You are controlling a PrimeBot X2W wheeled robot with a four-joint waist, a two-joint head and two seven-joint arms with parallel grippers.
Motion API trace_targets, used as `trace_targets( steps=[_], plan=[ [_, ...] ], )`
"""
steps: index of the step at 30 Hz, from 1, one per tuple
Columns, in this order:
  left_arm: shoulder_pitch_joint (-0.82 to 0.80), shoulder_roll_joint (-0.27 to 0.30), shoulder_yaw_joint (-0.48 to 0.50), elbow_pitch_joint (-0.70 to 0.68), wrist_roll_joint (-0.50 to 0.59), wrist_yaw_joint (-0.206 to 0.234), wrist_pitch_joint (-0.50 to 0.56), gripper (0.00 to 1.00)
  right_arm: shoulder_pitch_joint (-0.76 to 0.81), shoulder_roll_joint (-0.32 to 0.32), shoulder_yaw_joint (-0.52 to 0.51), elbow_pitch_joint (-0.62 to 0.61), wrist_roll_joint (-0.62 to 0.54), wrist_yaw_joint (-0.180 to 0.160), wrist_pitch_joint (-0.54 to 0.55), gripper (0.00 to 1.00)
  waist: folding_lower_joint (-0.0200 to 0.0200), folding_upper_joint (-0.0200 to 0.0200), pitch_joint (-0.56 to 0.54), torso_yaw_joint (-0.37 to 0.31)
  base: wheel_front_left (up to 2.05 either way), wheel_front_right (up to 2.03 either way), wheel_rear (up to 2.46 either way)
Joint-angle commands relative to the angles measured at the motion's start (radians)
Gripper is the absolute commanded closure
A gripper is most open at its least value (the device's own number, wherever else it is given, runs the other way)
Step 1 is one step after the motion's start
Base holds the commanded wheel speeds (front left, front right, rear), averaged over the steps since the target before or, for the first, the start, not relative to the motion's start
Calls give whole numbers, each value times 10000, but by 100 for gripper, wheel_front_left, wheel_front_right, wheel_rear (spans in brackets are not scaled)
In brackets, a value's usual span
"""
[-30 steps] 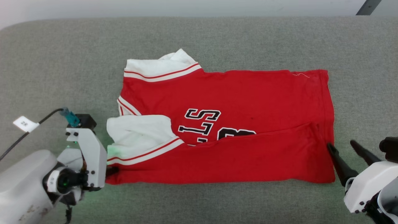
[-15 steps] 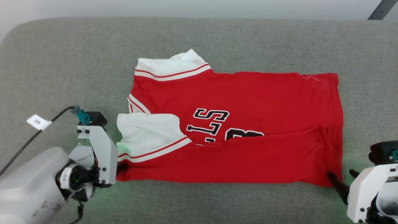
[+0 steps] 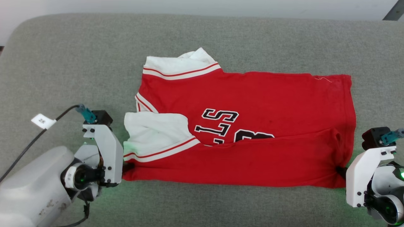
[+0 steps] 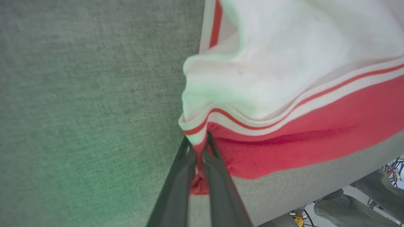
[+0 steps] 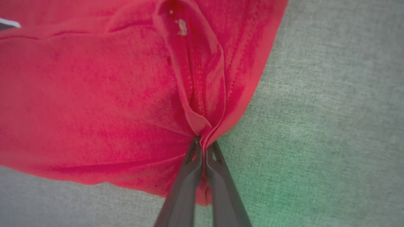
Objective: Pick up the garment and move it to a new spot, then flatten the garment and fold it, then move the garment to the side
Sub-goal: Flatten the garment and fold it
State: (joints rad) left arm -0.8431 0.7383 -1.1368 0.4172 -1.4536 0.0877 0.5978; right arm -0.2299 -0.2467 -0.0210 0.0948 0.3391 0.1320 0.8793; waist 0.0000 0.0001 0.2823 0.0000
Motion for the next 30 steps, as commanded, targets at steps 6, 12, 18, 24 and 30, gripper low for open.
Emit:
trace_targets(
  steps=[6,12,18,24,30],
  plan=[
    [295,-222,-139,2,-229,41,177,100,-24,-405,223,475,213,-29,231,100,0,-1,-133,138,0,0,0],
    [369,338,-157,-605,-361,473,694,100,333,-997,367,-251,610,-29,845,100,0,-1,-334,219,0,0,0],
    [435,928,-192,-1764,-358,1078,1053,100,805,-1509,408,-1266,993,-23,1692,100,0,-1,-540,273,0,0,0],
    [691,1382,-407,-2988,-347,1723,1390,100,1525,-1785,149,-2260,1185,-23,2474,100,0,-1,-629,281,0,0,0],
    [1134,1471,-581,-3533,-435,2045,1365,100,2034,-1572,-57,-2511,1284,-22,2693,100,0,-1,-564,188,0,0,0]
  ],
)
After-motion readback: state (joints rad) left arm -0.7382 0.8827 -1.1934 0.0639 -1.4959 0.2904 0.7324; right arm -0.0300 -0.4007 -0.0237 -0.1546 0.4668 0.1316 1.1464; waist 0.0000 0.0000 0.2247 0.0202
